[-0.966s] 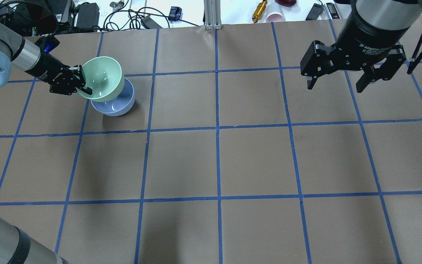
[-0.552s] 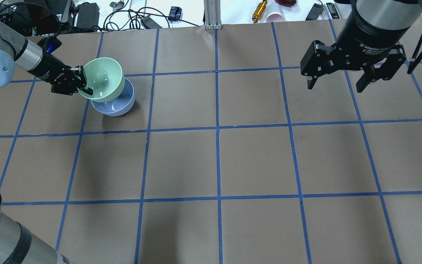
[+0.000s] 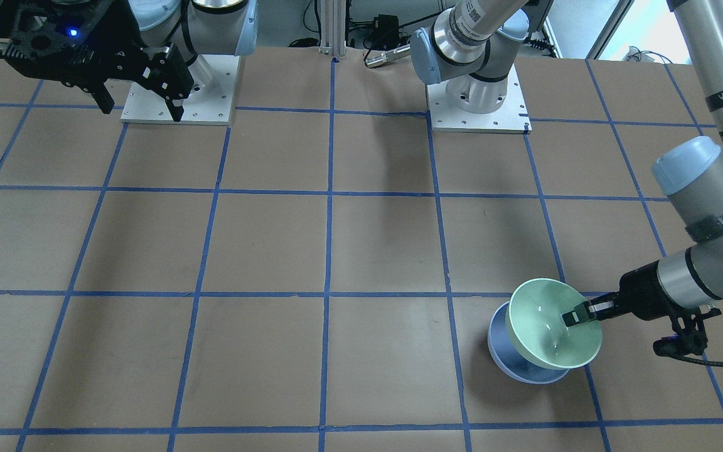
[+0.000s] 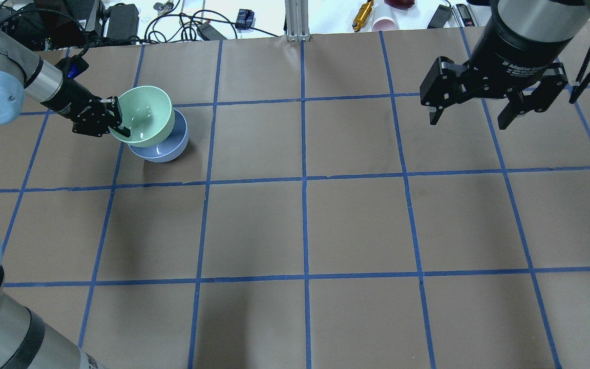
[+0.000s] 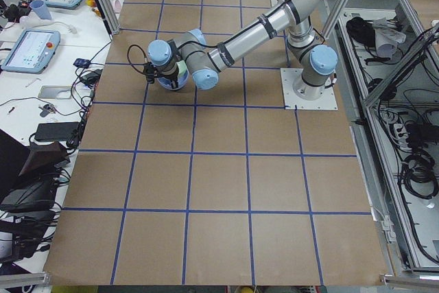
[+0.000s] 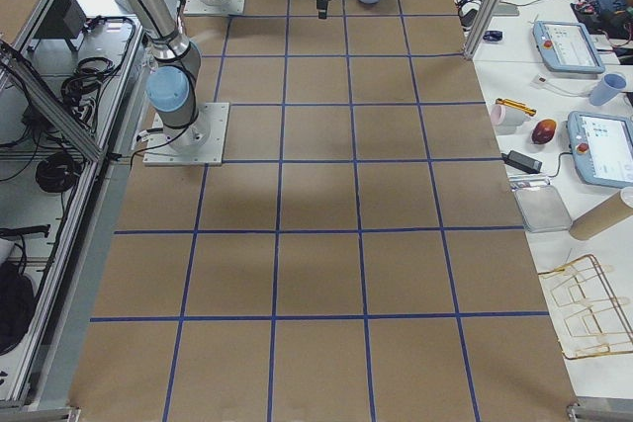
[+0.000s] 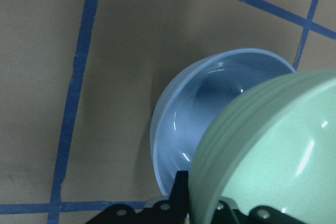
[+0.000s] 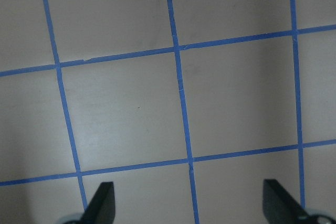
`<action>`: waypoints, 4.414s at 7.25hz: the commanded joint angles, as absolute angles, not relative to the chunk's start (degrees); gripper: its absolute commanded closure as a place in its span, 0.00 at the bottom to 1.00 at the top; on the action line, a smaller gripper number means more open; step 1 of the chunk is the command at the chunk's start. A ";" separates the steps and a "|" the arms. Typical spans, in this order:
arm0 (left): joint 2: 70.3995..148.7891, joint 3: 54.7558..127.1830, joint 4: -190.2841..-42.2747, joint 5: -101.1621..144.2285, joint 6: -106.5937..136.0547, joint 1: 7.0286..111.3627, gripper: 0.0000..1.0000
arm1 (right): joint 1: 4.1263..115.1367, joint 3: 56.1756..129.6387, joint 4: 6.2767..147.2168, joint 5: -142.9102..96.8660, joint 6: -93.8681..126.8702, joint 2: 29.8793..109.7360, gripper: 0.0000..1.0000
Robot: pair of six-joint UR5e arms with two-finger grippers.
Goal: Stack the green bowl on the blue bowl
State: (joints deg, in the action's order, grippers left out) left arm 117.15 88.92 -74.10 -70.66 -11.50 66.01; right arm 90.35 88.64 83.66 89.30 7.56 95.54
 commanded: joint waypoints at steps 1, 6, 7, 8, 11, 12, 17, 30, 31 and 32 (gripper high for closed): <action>117.51 88.95 -74.00 -70.84 -11.60 66.01 1.00 | 90.35 88.68 83.67 89.30 7.56 95.54 0.00; 117.42 88.95 -73.04 -70.93 -11.16 66.01 0.31 | 90.35 88.59 83.58 89.30 7.56 95.54 0.00; 117.16 88.86 -73.12 -70.93 -11.08 66.01 0.31 | 90.35 88.59 83.67 89.30 7.56 95.54 0.00; 116.81 88.86 -73.21 -71.01 -11.07 66.18 0.31 | 90.35 88.68 83.58 89.30 7.56 95.54 0.00; 111.91 88.68 -74.96 -80.65 -8.97 73.43 0.19 | 90.35 88.68 83.58 89.30 7.56 95.54 0.00; 109.88 88.68 -75.67 -83.29 -4.88 76.78 0.16 | 90.35 88.68 83.58 89.30 7.56 95.54 0.00; 99.95 88.68 -83.82 -87.36 -2.55 85.07 0.00 | 90.35 88.68 83.58 89.30 7.56 95.54 0.00; 90.18 87.45 -89.56 -90.08 -2.72 87.80 0.00 | 90.35 88.68 83.67 89.30 7.56 95.54 0.00; 89.91 87.45 -89.56 -90.09 -2.72 87.89 0.00 | 90.35 88.59 83.67 89.30 7.56 95.54 0.00; 89.91 87.45 -89.56 -90.00 -2.72 87.89 0.00 | 90.35 88.59 83.58 89.30 7.56 95.54 0.00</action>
